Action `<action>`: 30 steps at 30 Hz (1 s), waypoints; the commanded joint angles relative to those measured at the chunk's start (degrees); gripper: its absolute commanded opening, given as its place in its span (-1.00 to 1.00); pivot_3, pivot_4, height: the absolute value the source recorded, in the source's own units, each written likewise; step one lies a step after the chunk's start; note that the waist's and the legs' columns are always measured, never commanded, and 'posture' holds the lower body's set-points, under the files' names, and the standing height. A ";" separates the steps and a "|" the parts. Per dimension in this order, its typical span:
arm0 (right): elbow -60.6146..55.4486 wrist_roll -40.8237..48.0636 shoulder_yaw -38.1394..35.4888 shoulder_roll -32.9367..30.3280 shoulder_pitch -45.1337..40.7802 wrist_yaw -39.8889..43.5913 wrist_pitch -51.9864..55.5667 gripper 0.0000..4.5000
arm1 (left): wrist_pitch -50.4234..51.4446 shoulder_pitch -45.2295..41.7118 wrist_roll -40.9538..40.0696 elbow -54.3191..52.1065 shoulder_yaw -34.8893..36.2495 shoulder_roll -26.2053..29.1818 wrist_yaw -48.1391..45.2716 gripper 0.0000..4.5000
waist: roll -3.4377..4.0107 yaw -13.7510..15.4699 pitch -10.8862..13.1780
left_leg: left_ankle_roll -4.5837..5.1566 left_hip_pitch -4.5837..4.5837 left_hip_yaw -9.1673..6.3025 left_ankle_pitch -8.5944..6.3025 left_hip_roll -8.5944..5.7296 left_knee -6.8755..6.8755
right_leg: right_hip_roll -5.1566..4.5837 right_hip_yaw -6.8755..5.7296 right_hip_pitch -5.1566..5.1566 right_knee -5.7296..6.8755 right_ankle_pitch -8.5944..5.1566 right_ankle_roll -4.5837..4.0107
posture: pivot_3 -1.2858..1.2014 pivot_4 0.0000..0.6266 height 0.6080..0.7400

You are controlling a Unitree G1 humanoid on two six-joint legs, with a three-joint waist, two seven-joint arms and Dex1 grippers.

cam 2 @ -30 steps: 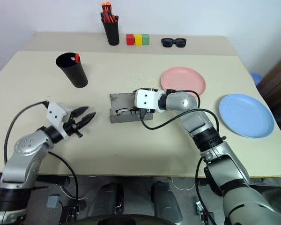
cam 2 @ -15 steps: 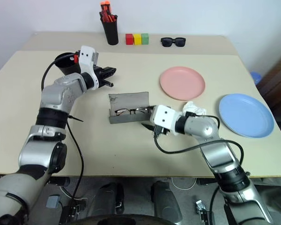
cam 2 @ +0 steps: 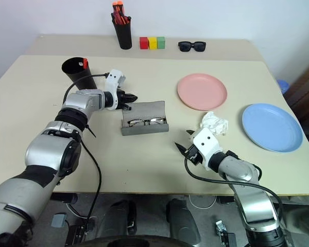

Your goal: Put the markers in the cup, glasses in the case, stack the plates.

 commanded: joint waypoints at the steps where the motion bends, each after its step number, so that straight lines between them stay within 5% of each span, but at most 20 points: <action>1: -1.40 0.98 -0.76 0.26 -0.91 -1.27 -0.79 0.33 | -0.90 0.75 0.30 -4.28 -0.56 0.66 -5.20 -0.97 | 0.00 0.00 0.00 | 0.00 0.00 0.00 0.00 0.00 0.00 | 0.00 0.00 0.00 0.00 0.00 0.00 | 0.03 -0.52 0.73; 8: 1.42 1.80 -0.75 0.05 -3.90 -2.06 -1.26 0.33 | 1.39 13.47 -0.90 -27.20 -3.72 5.32 -15.75 -0.97 | 0.05 -0.35 -0.03 | 0.00 0.04 -0.01 0.00 0.04 -0.04 | 0.01 0.01 0.00 0.04 0.00 0.00 | 0.03 -0.52 0.73; 17: 7.41 0.46 -0.22 0.28 -12.64 -5.63 -0.72 0.33 | 7.42 30.63 -4.66 -57.66 -4.29 11.88 -16.87 -0.97 | 0.06 0.05 -0.03 | 0.00 0.03 0.00 0.00 0.06 0.05 | -0.02 0.02 0.01 0.10 0.00 0.00 | 0.03 -0.52 0.73; 22: 19.26 -7.65 5.18 -1.81 -24.75 -8.81 -0.68 0.33 | 3.01 36.97 -4.81 -63.94 -1.96 13.05 -12.19 -0.97 | 0.08 -0.32 -0.04 | 0.01 0.08 0.05 0.00 0.06 0.07 | -0.02 0.07 0.02 0.11 0.00 -0.03 | 0.03 -0.52 0.73; 30: 50.24 -20.39 15.50 -1.20 -40.41 -13.13 -14.65 0.33 | 5.02 45.94 -14.83 -78.25 9.39 10.45 -3.14 -0.97 | 0.09 -0.33 -0.03 | 0.01 0.04 0.07 0.00 0.06 0.04 | -0.03 0.06 -0.02 0.10 0.01 0.00 | 0.03 -0.52 0.73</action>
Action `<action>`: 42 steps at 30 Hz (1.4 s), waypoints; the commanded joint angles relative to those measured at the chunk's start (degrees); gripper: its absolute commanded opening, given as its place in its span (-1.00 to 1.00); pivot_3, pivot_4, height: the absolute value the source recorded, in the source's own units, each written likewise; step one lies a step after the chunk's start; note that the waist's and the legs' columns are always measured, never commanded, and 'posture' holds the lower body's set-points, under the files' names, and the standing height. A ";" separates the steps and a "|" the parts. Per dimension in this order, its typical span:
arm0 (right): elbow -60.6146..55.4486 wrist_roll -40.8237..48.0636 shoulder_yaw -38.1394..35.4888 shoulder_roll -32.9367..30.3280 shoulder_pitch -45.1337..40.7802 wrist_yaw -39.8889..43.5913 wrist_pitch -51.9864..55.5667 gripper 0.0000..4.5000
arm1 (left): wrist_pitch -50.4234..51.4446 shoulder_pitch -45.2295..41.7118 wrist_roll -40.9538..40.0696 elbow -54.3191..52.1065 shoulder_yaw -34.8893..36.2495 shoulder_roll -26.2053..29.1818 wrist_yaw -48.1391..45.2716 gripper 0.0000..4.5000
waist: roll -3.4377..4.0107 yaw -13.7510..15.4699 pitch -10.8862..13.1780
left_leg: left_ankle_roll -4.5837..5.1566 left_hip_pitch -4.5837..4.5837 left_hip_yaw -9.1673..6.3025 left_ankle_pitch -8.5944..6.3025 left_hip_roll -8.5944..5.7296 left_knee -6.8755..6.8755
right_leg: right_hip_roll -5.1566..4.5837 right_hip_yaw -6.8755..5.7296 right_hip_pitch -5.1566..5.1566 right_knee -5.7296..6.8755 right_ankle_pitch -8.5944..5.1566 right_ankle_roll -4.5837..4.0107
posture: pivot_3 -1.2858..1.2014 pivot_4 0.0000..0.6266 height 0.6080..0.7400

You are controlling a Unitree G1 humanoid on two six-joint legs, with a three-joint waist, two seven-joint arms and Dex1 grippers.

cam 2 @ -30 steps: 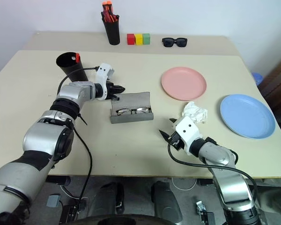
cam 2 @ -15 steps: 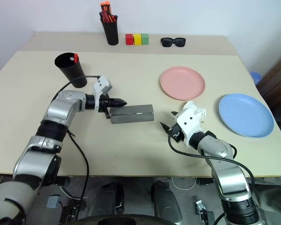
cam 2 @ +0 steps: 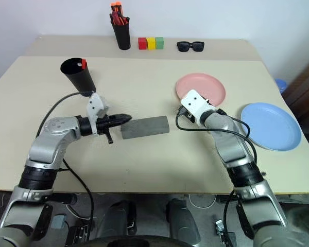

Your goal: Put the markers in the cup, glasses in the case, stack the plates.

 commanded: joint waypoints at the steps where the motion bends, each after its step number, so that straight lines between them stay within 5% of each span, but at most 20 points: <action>1: 9.89 -4.40 2.46 0.60 -4.31 -2.17 -5.81 0.33 | 1.58 3.30 -4.59 -7.72 3.82 -0.14 2.91 -0.97 | 0.00 -0.05 0.00 | 0.00 0.00 0.00 0.00 0.00 -0.01 | 0.00 0.00 0.00 0.00 0.00 0.00 | 0.03 -0.52 0.73; 5: 18.15 -7.04 4.07 1.78 -7.99 -3.59 -8.82 0.33 | 3.97 6.98 -6.98 -12.64 4.79 -0.21 6.35 -0.97 | 0.01 -0.22 0.00 | 0.00 0.05 0.01 0.00 0.01 0.02 | 0.00 0.01 0.04 0.01 0.00 0.00 | 0.03 -0.52 0.73; 8: 21.54 -9.32 5.29 2.22 -9.89 -4.37 -10.33 -0.06 | 5.03 9.89 -8.46 -16.81 5.66 -0.85 9.76 -1.00 | 0.01 -0.18 0.00 | -0.01 0.10 0.00 0.00 0.01 0.02 | 0.00 0.01 0.09 0.01 0.01 -0.01 | 0.03 -0.52 0.73; 12: 20.54 -10.08 5.20 2.92 -10.02 -4.32 -11.43 -0.96 | 5.66 11.10 -9.94 -18.46 5.40 -2.23 13.24 -1.00 | 0.02 -0.13 0.01 | -0.01 0.10 0.00 0.00 0.01 0.01 | -0.01 0.01 0.09 0.01 0.01 -0.01 | 0.03 -0.52 0.73; 13: 19.82 -10.35 5.09 2.94 -9.84 -4.37 -11.38 -0.98 | 5.54 11.14 -9.97 -18.46 5.05 -2.45 13.77 -1.00 | 0.02 -0.14 0.01 | -0.01 0.09 0.00 0.00 0.01 0.01 | -0.01 0.01 0.08 0.02 0.01 -0.01 | 0.03 -0.52 0.73; 22: -0.02 -10.18 -1.34 -3.80 -3.72 -1.95 -9.77 -0.98 | 5.02 7.94 -11.45 -17.15 1.91 -4.35 14.30 -1.00 | 0.06 0.22 0.03 | -0.01 0.02 0.00 0.00 0.00 0.00 | -0.02 0.01 0.03 0.00 0.01 -0.01 | 0.03 -0.52 0.73; 29: -19.22 -9.39 -12.97 -16.21 13.26 5.37 -2.15 -0.98 | 3.76 6.23 -11.39 -14.25 -3.01 -5.89 11.92 -1.00 | 0.05 0.25 0.02 | 0.01 0.03 -0.02 -0.01 -0.02 0.00 | -0.03 0.00 0.09 -0.10 0.00 0.00 | 0.03 -0.52 0.73; 37: -26.50 -7.25 -27.16 -19.08 33.25 8.27 5.66 -0.98 | 0.94 1.66 -11.31 -7.03 -5.62 -6.90 7.70 -1.00 | 0.14 -0.18 -0.03 | 0.01 0.13 0.00 -0.01 -0.03 0.01 | 0.00 0.07 0.12 -0.07 0.00 0.00 | 0.03 -0.52 0.73; 40: -27.69 -6.49 -27.89 -19.18 34.53 9.82 7.15 -0.57 | 0.24 1.45 -11.16 -6.29 -5.85 -7.03 7.25 -1.00 | 0.18 -0.24 -0.05 | 0.01 0.19 0.01 -0.01 -0.03 0.00 | 0.02 0.10 0.13 -0.06 -0.01 0.00 | 0.03 -0.52 0.73; 42: -28.17 -6.41 -27.67 -19.45 34.08 10.02 7.09 -0.12 | -0.02 1.62 -11.17 -6.20 -5.85 -7.11 7.30 -1.00 | 0.18 -0.16 -0.05 | 0.01 0.19 0.00 -0.01 -0.03 0.00 | 0.02 0.10 0.14 -0.06 -0.01 0.00 | 0.03 -0.52 0.73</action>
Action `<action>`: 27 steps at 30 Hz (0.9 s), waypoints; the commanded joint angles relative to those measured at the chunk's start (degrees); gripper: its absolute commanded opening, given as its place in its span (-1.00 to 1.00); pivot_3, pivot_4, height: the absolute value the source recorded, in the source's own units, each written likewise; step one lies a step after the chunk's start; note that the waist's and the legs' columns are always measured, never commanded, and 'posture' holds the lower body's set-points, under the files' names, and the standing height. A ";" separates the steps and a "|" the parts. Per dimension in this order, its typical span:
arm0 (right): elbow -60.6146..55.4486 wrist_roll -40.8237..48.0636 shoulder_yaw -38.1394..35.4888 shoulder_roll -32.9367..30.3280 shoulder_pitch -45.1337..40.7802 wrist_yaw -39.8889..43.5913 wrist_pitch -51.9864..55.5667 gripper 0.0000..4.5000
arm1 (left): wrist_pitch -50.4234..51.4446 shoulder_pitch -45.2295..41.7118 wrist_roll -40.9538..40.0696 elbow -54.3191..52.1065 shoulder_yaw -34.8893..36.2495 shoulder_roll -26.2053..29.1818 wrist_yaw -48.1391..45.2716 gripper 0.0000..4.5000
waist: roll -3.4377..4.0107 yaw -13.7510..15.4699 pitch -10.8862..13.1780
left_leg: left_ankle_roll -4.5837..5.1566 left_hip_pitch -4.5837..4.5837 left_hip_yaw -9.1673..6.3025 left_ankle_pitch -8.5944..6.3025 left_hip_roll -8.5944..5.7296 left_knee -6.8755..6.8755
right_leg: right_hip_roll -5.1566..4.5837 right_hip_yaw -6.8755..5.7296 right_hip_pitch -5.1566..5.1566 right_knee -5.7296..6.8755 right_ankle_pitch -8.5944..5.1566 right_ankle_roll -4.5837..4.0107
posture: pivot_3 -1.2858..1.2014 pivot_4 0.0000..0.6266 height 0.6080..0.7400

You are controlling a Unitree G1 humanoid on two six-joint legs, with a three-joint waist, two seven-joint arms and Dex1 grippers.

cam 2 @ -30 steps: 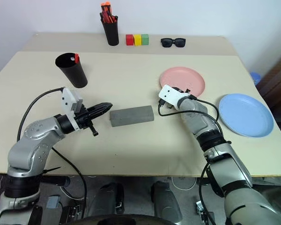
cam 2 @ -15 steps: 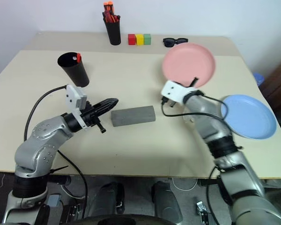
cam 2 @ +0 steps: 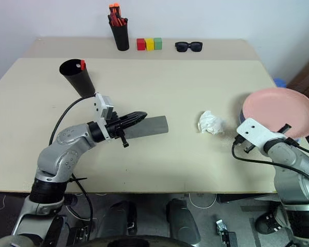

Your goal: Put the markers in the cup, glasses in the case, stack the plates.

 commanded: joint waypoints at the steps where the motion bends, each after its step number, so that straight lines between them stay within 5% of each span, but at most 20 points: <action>1: -3.00 0.41 -1.96 -1.80 -1.49 0.15 -0.41 0.11 | -1.54 -0.51 -0.43 -0.77 0.30 -0.16 -0.21 -1.00 | 0.00 0.16 0.00 | 0.00 0.00 0.00 0.00 0.00 0.00 | 0.00 0.01 0.00 -0.01 0.00 0.00 | 0.03 -0.52 0.73; 4: -2.61 2.30 -1.52 -0.92 -4.10 0.46 -1.01 0.78 | -1.33 0.64 -0.73 -1.84 0.79 0.01 0.45 -1.00 | 0.00 0.28 0.00 | 0.00 -0.01 0.00 0.00 -0.02 0.01 | -0.01 0.01 0.01 -0.02 -0.01 -0.01 | 0.03 -0.52 0.73; 13: -6.25 17.55 0.63 4.53 -7.47 8.13 -1.88 0.78 | -0.73 3.97 -0.97 -4.93 3.00 1.24 3.48 -1.00 | -0.01 0.59 0.01 | 0.01 -0.04 -0.03 0.00 -0.02 -0.01 | -0.02 0.01 0.03 -0.03 -0.01 0.00 | 0.03 -0.52 0.73; 22: 5.39 3.13 14.87 5.21 -10.86 -2.27 -10.76 0.78 | 0.19 4.90 -1.27 -6.76 3.69 1.48 5.92 -1.00 | -0.01 0.36 -0.01 | 0.01 -0.02 -0.01 -0.01 -0.02 0.02 | -0.02 0.01 0.03 -0.03 -0.08 -0.14 | 0.03 -0.52 0.73; 25: 8.91 -2.07 16.33 3.65 -11.14 -6.20 -12.48 0.42 | 0.51 5.16 -1.71 -7.17 4.28 1.91 6.21 -1.00 | -0.02 0.62 -0.01 | 0.01 0.01 0.00 0.00 -0.02 0.03 | -0.03 0.02 0.06 -0.03 -0.08 -0.14 | 0.03 -0.52 0.73; 27: 8.89 -2.78 15.83 3.70 -10.65 -7.29 -12.38 0.00 | 0.66 5.41 -2.01 -7.33 4.35 2.15 6.29 -1.00 | -0.03 0.67 -0.01 | 0.01 0.01 0.00 0.00 -0.03 0.03 | -0.03 0.01 0.07 -0.04 -0.09 -0.16 | 0.03 -0.52 0.73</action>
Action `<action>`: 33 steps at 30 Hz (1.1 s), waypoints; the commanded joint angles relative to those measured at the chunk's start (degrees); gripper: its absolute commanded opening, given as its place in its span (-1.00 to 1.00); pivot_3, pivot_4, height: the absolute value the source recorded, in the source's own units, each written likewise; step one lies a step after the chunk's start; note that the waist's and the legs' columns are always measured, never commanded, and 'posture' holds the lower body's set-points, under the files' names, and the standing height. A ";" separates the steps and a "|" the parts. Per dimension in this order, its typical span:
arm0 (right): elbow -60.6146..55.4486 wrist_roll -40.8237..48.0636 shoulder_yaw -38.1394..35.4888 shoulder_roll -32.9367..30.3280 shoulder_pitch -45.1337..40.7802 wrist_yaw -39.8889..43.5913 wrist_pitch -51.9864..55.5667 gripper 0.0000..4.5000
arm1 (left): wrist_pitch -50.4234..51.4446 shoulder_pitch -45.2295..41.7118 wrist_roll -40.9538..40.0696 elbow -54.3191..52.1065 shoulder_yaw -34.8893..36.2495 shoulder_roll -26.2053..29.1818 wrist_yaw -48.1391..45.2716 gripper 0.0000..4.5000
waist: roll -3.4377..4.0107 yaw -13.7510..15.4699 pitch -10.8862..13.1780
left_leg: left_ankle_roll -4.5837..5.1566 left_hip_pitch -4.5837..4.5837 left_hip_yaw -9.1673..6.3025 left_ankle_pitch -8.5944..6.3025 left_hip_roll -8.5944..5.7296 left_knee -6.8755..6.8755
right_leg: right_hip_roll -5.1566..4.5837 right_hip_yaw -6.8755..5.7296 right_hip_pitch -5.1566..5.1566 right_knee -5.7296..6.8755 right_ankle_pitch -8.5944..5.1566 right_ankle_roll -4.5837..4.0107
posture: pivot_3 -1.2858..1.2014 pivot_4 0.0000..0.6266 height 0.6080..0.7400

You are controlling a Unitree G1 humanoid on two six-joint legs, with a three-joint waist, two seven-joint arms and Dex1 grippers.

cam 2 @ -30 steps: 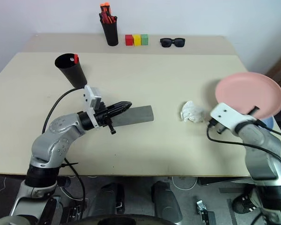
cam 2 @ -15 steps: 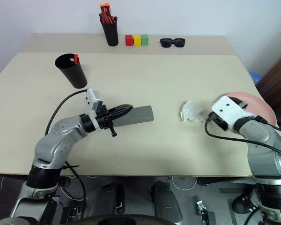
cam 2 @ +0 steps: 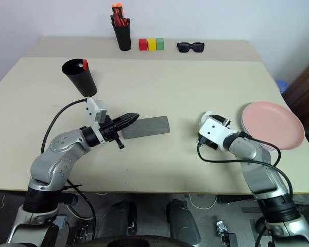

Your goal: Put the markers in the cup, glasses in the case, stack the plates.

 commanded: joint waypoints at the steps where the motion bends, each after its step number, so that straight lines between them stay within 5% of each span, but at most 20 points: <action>1: 0.32 -2.61 -1.13 -0.68 0.73 -2.62 -0.21 -0.23 | 0.18 0.32 -1.49 -2.54 1.30 0.38 0.24 -1.00 | 0.00 -0.08 0.00 | 0.00 0.00 0.00 0.00 0.00 0.00 | 0.00 0.00 0.00 0.00 0.00 0.00 | 0.03 -0.52 0.73; 4: -0.90 -3.12 -2.42 -0.45 1.02 -3.84 -0.20 -0.90 | 0.42 0.17 -1.75 -2.31 0.93 0.20 0.20 -1.00 | 0.00 -0.21 0.00 | 0.00 0.00 0.00 0.00 0.00 -0.01 | 0.00 0.00 -0.01 0.01 0.01 0.02 | 0.03 -0.52 0.73; 5: -1.66 -3.18 -3.01 -0.31 1.09 -4.34 -0.05 -0.95 | 0.37 0.02 -1.74 -2.07 0.71 0.12 0.07 -1.00 | 0.00 -0.30 0.00 | 0.00 0.00 0.00 0.00 0.01 -0.01 | 0.01 0.00 -0.01 0.01 0.02 0.04 | 0.03 -0.52 0.73; 17: -4.86 -6.87 -17.12 -4.01 5.11 -8.31 11.38 -0.95 | -0.76 -2.23 -1.31 1.74 0.01 -0.33 -1.77 -1.00 | 0.00 -0.10 0.00 | 0.00 -0.02 0.00 0.00 -0.02 -0.01 | -0.01 0.00 0.00 -0.01 0.01 0.03 | 0.03 -0.52 0.73; 20: -4.57 -5.04 -18.70 -3.76 5.47 -7.16 12.65 -0.50 | -1.02 -2.60 -1.24 2.33 0.05 -0.37 -2.03 -1.00 | 0.01 -0.51 0.00 | 0.00 0.01 -0.01 0.00 -0.01 -0.03 | 0.01 0.00 0.00 0.00 0.02 0.03 | 0.03 -0.52 0.73; 25: -4.71 -1.52 -17.10 -3.02 4.15 -4.97 10.68 0.60 | -1.49 -2.37 -1.13 2.41 1.05 -0.26 -1.60 -1.00 | 0.03 -0.54 -0.01 | 0.00 0.04 -0.01 0.00 0.00 -0.05 | 0.02 0.00 -0.01 0.00 0.06 0.12 | 0.03 -0.52 0.73; 33: -3.93 9.02 -17.00 2.11 -3.85 -1.57 8.13 0.60 | -3.37 -0.96 -0.14 3.02 5.75 0.90 1.59 -1.00 | 0.03 -0.55 0.00 | 0.00 0.03 0.00 0.00 0.00 -0.04 | 0.02 0.01 -0.01 0.00 0.07 0.13 | 0.03 -0.52 0.73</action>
